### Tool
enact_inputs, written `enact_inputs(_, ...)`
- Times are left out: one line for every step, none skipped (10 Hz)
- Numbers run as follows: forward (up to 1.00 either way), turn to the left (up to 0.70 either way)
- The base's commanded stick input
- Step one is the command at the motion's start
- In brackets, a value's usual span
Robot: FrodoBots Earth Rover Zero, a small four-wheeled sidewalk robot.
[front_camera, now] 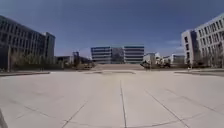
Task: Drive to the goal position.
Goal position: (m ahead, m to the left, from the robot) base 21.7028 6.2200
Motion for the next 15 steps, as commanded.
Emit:
enact_inputs(0.7, -0.05)
enact_inputs(0.7, -0.05)
enact_inputs(0.7, -0.05)
enact_inputs(0.7, -0.05)
enact_inputs(0.7, -0.05)
enact_inputs(0.7, -0.05)
enact_inputs(0.7, -0.05)
enact_inputs(0.7, -0.05)
enact_inputs(0.7, -0.05)
enact_inputs(0.7, -0.05)
enact_inputs(0.7, -0.05)
enact_inputs(0.7, -0.05)
enact_inputs(0.7, -0.05)
enact_inputs(0.7, -0.05)
enact_inputs(0.7, 0.01)
